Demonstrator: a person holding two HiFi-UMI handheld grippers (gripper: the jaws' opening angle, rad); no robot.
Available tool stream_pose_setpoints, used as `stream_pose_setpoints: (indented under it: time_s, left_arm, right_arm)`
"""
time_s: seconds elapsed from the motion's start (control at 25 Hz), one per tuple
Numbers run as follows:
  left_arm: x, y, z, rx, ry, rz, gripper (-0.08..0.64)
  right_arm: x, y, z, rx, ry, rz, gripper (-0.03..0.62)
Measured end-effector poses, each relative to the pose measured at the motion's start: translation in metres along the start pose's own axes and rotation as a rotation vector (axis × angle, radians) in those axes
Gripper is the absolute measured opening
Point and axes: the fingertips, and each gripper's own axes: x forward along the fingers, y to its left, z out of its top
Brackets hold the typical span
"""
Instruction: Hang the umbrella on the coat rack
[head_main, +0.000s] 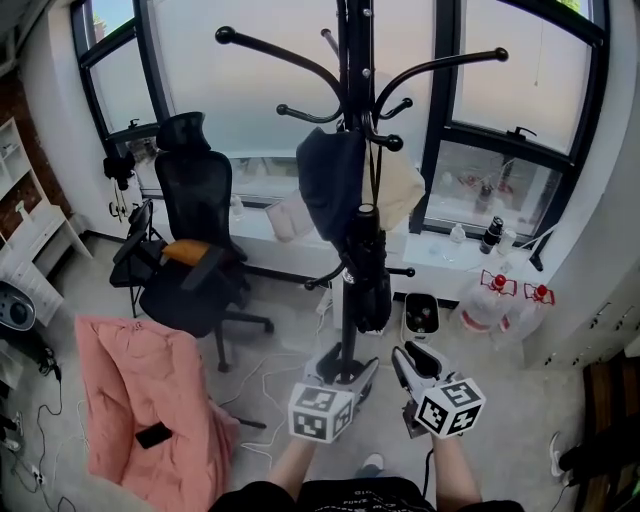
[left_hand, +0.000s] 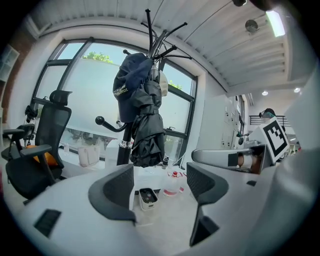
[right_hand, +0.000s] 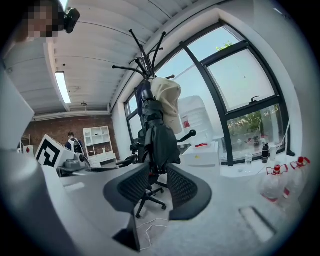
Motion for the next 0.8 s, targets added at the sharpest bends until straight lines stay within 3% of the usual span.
stream_pose_setpoints:
  time_s: [0.24, 0.4, 0.56, 0.8]
  left_arm:
    - [-0.03, -0.006, -0.015, -0.015, -0.006, -0.018, 0.318]
    - [-0.056, -0.012, -0.019, 0.02, -0.083, -0.006, 0.154]
    - [-0.076, -0.017, -0.039, 0.01, -0.055, -0.016, 0.1]
    - [-0.094, -0.028, -0.063, -0.006, -0.015, -0.041, 0.043]
  right_arm:
    - [-0.014, 0.022, -0.025, -0.035, 0.018, -0.039, 0.104]
    - [-0.027, 0.034, -0.044, -0.015, 0.029, -0.062, 0.059]
    - [-0.04, 0.053, -0.059, 0.023, 0.016, -0.049, 0.017]
    - [-0.057, 0.076, -0.079, -0.015, 0.019, -0.082, 0.005]
